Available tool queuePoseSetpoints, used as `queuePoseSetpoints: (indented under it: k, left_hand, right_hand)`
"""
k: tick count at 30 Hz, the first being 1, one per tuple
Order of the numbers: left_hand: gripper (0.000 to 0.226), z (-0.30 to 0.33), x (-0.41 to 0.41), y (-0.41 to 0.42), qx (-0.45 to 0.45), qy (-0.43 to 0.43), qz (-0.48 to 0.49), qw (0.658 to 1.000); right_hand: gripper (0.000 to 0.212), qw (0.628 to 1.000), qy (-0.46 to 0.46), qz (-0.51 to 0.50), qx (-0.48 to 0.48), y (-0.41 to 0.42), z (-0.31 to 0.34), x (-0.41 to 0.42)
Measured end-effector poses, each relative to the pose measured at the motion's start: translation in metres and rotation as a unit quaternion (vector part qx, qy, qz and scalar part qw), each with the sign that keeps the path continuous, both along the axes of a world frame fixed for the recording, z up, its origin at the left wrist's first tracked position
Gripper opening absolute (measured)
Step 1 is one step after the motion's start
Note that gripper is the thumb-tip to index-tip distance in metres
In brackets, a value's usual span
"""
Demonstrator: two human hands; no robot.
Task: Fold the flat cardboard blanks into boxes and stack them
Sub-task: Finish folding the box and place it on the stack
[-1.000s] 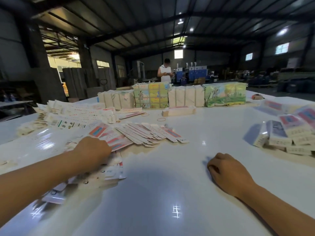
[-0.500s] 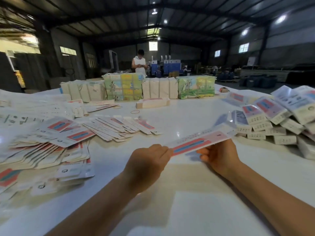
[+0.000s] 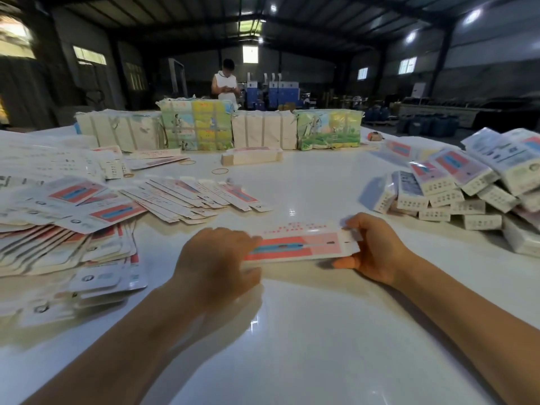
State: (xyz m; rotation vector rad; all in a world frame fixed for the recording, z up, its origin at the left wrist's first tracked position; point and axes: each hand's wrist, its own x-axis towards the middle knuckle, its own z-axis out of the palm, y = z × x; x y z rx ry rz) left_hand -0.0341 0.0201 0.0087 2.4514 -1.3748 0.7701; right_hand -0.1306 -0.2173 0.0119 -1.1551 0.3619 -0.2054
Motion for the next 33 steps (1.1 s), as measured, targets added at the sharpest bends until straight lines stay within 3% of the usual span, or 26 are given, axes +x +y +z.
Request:
queuePoseSetpoints:
  k: [2,4,8,13,17,20,22,24,26,27,33]
  left_hand:
    - [0.072,0.004,-0.004,-0.008,0.012,0.071,-0.001,0.997]
    - [0.090,0.002,-0.002,-0.019,0.109,0.128,0.031,0.985]
    - [0.099,0.008,-0.005,-0.036,0.187,0.110,0.040,0.975]
    - [0.091,0.005,-0.016,-0.038,0.139,0.063,0.074,0.986]
    - [0.076,-0.006,-0.020,-0.034,0.042,0.033,0.078,0.996]
    - [0.068,-0.001,-0.016,-0.029,-0.018,0.066,0.065,0.996]
    - [0.062,0.000,-0.013,-0.026,-0.028,0.073,0.071,0.994]
    - [0.058,0.002,-0.010,-0.023,-0.041,0.086,0.082,0.992]
    - [0.054,0.004,-0.007,-0.022,-0.063,0.113,0.094,0.987]
    - [0.054,0.004,-0.005,-0.021,-0.073,0.128,0.097,0.984]
    - [0.056,0.006,-0.009,-0.023,-0.084,0.158,0.089,0.980]
  right_hand:
    - [0.015,0.999,-0.008,-0.001,-0.036,0.004,-0.001,0.002]
    - [0.015,0.998,-0.013,0.006,-0.058,0.007,-0.002,0.002]
    - [0.018,0.998,-0.008,0.026,-0.061,0.008,-0.001,0.001]
    - [0.019,0.999,-0.010,0.004,-0.053,0.009,0.001,-0.001]
    - [0.018,0.993,-0.005,0.011,-0.118,0.017,0.002,-0.002]
    - [0.015,0.988,-0.014,-0.075,-0.131,0.020,0.000,-0.004]
    - [0.015,0.954,-0.049,-0.185,-0.229,0.019,-0.001,-0.007]
    - [0.015,0.883,-0.089,-0.279,-0.367,0.020,0.001,-0.011]
    - [0.015,0.822,-0.115,-0.312,-0.462,0.027,0.003,-0.014]
    - [0.017,0.815,-0.117,-0.302,-0.481,0.032,0.003,-0.016]
    - [0.028,0.851,-0.100,-0.158,-0.490,0.060,0.000,-0.017]
